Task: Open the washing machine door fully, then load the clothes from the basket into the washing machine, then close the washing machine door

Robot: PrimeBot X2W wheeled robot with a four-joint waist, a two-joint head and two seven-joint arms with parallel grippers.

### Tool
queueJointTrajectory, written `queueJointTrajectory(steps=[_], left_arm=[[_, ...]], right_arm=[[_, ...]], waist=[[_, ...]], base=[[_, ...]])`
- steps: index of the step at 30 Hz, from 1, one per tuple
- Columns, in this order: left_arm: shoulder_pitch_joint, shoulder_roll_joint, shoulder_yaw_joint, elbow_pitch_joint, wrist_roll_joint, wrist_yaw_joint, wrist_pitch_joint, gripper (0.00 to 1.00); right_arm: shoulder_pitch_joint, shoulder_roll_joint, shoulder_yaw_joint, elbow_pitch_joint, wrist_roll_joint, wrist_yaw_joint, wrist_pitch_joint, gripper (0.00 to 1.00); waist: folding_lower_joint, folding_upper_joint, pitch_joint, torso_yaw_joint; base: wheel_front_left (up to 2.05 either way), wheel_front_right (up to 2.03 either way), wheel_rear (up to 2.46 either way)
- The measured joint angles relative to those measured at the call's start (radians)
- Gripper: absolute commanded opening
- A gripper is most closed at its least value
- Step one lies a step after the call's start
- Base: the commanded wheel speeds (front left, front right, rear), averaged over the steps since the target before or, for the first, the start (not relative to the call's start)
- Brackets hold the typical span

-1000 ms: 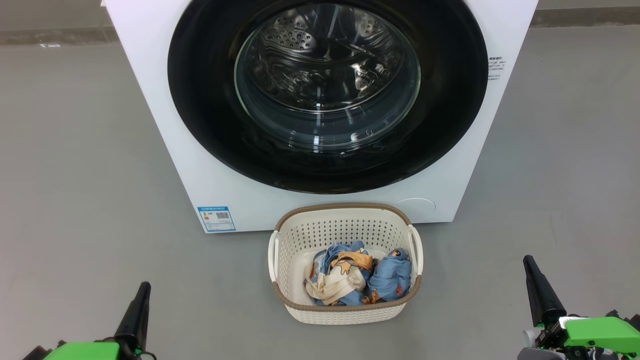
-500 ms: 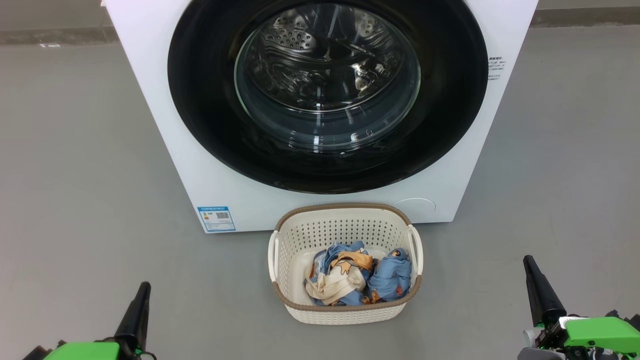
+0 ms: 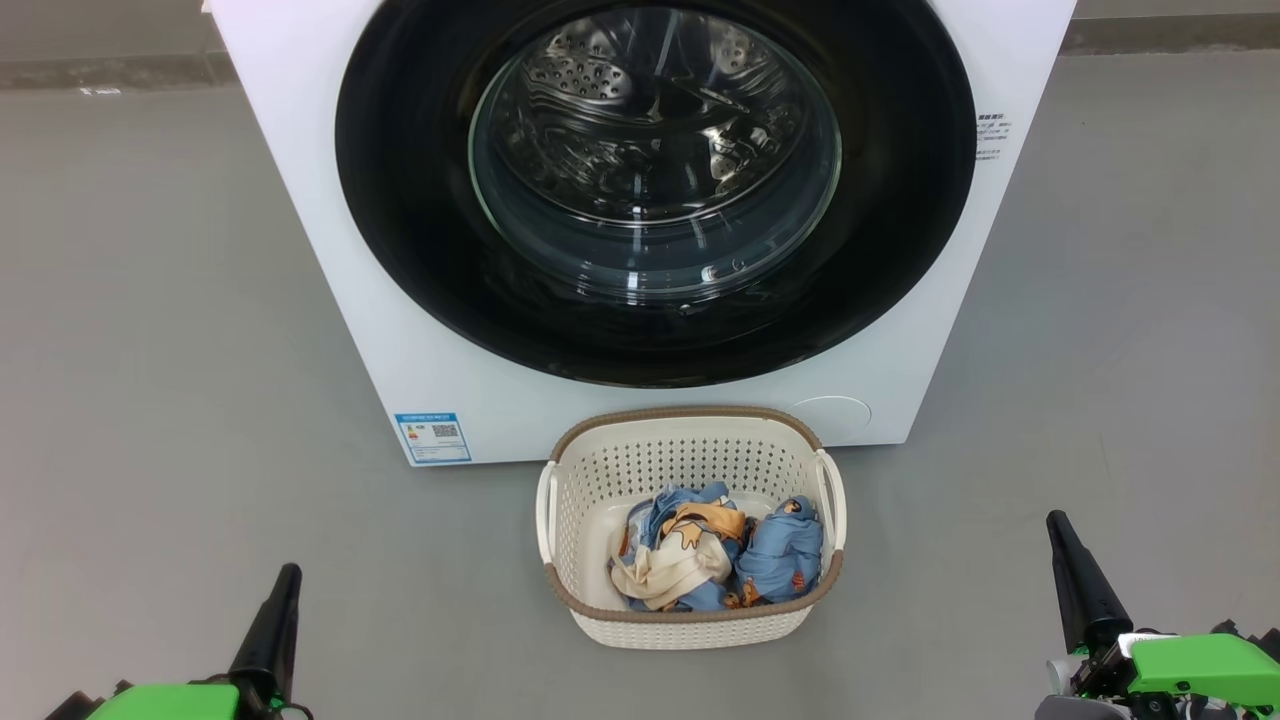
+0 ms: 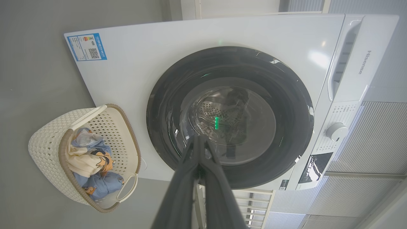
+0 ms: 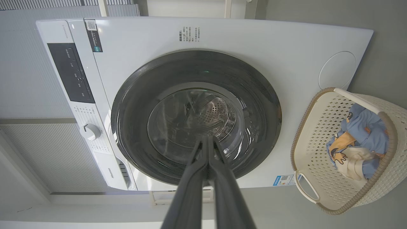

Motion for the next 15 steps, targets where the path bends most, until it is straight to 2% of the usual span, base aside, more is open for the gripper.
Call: queueJointTrajectory(steps=[8, 9, 15], left_arm=[[0.000, 0.000, 0.000, 0.000, 0.000, 0.000, 0.000, 0.00], [0.000, 0.000, 0.000, 0.000, 0.000, 0.000, 0.000, 1.00], [0.050, -0.028, -0.009, 0.062, -0.002, 0.001, 0.000, 1.00]], right_arm=[[0.000, 0.000, 0.000, 0.000, 0.000, 0.000, 0.000, 0.00], [0.000, 0.000, 0.000, 0.000, 0.000, 0.000, 0.000, 1.00], [0.045, 0.017, 0.001, 0.071, 0.001, 0.000, -0.002, 1.00]], waist=[[0.0000, 0.0000, 0.000, 0.000], [0.0000, 0.0000, 0.000, 0.000], [0.0000, 0.0000, 0.000, 0.000]], base=[[0.00, 0.00, 0.00], [0.00, 0.00, 0.00], [0.00, 0.00, 0.00]])
